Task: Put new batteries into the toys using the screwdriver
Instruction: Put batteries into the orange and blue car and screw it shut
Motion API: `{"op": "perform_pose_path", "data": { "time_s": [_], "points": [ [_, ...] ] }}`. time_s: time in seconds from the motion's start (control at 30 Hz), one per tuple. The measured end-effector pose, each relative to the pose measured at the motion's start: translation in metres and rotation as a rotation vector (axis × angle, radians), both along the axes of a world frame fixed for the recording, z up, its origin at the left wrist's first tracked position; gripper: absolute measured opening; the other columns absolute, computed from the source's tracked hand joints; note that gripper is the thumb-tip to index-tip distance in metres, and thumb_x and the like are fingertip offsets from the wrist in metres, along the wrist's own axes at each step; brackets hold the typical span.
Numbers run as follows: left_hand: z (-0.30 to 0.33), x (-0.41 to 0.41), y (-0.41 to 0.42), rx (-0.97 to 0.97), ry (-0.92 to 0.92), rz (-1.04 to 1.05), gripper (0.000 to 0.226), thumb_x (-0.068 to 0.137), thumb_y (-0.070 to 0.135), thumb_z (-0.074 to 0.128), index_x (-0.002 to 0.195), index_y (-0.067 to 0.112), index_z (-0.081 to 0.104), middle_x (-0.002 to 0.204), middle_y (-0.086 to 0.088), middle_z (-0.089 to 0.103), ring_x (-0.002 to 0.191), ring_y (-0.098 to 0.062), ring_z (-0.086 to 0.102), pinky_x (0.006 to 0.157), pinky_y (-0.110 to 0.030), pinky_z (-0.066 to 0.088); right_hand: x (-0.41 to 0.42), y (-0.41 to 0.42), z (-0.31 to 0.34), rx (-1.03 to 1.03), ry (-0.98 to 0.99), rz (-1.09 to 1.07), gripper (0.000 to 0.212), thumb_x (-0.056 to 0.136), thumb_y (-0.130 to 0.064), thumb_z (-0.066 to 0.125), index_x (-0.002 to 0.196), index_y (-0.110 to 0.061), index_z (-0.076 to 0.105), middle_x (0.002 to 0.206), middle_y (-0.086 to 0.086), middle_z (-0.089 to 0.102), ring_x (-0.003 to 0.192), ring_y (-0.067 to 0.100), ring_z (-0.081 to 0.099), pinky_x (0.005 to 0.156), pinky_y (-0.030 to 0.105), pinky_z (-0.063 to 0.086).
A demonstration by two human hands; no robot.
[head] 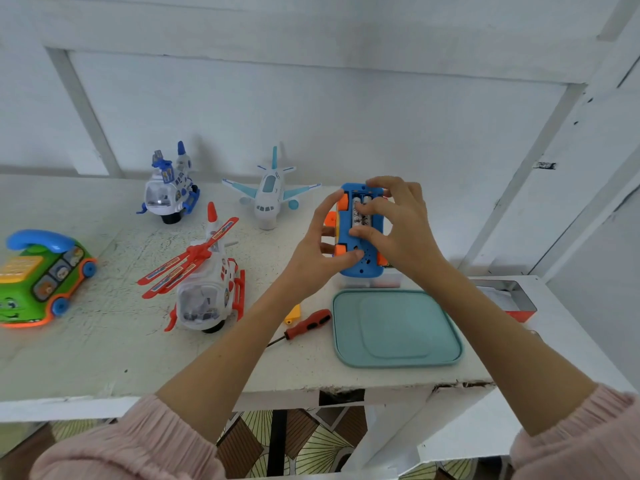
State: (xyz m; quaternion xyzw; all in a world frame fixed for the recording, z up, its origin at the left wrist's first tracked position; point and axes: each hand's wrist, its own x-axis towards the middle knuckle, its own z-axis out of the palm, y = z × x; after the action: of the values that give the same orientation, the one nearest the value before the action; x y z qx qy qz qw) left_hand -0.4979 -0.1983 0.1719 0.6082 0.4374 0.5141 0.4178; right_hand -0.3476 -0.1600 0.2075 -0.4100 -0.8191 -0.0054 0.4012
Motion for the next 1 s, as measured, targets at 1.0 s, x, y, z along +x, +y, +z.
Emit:
{"op": "perform_pose_path", "data": {
  "time_s": [1.0],
  "points": [
    [0.017, -0.015, 0.008, 0.068, 0.024, 0.055, 0.079, 0.081, 0.004, 0.071, 0.132, 0.048, 0.031, 0.123, 0.005, 0.051, 0.103, -0.006, 0.056, 0.081, -0.028, 0.057, 0.003, 0.012, 0.016, -0.165, 0.081, 0.215, 0.026, 0.082, -0.019, 0.06, 0.106, -0.013, 0.068, 0.134, 0.006, 0.045, 0.11, 0.014, 0.051, 0.094, 0.018, 0.042]
  ]
}}
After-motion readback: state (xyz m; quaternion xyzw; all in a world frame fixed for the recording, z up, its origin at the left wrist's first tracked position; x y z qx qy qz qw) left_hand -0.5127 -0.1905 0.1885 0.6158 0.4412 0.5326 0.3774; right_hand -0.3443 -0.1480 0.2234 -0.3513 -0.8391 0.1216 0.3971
